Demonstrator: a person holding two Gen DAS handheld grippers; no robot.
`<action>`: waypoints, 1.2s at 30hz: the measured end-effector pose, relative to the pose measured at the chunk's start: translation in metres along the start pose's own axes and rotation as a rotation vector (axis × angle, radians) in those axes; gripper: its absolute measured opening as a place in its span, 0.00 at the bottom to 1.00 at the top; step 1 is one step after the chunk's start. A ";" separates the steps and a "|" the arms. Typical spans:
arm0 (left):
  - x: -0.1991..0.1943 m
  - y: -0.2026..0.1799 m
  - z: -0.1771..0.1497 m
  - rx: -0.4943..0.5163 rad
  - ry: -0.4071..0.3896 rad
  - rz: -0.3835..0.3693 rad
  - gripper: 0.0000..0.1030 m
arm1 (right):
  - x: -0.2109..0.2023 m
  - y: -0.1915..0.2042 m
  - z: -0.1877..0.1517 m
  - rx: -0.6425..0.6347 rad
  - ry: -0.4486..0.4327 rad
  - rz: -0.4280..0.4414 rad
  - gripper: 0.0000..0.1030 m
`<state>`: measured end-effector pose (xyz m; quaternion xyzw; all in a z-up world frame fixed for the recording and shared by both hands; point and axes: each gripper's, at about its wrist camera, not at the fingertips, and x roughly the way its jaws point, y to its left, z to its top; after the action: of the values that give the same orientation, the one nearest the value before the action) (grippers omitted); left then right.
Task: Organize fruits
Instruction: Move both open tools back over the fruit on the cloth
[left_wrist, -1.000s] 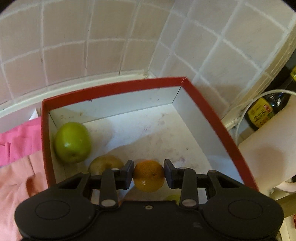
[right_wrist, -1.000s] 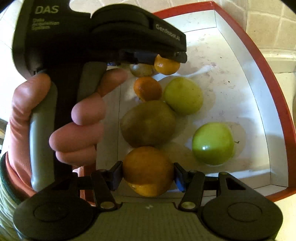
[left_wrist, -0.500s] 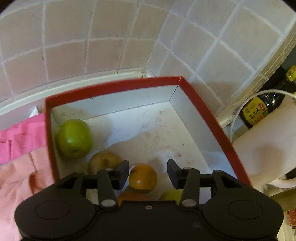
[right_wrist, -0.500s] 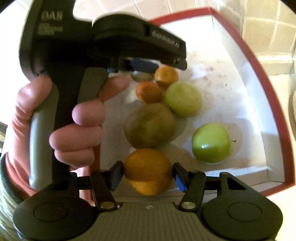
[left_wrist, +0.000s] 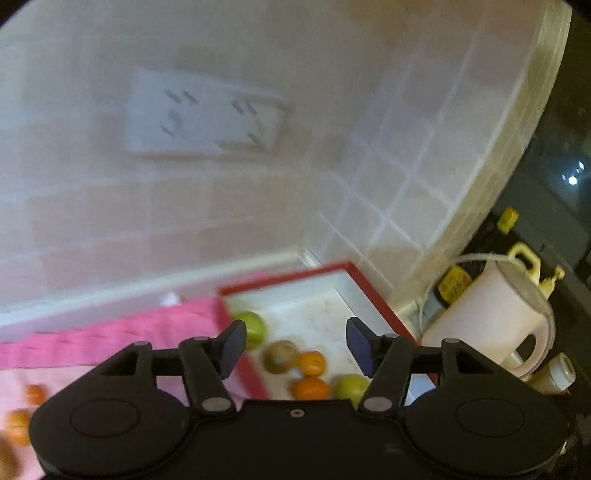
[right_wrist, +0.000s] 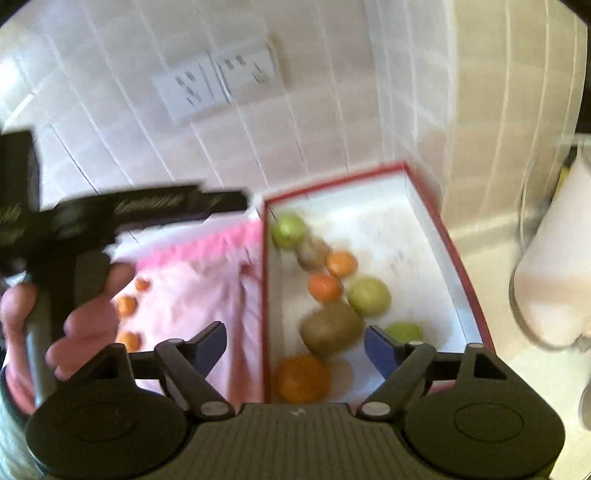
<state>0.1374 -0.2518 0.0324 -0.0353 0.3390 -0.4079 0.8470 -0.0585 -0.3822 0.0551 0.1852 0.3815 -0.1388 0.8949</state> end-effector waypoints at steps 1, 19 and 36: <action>-0.018 0.011 0.001 -0.003 -0.025 0.011 0.69 | -0.001 0.010 0.004 -0.007 -0.021 0.001 0.89; -0.213 0.239 -0.086 -0.144 -0.074 0.437 0.72 | 0.110 0.186 -0.010 -0.045 0.094 0.247 0.66; -0.132 0.307 -0.165 -0.313 0.154 0.252 0.62 | 0.212 0.245 -0.054 -0.265 0.277 0.141 0.52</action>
<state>0.1847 0.0824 -0.1250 -0.0925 0.4637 -0.2426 0.8471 0.1451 -0.1621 -0.0798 0.1096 0.5017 0.0025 0.8581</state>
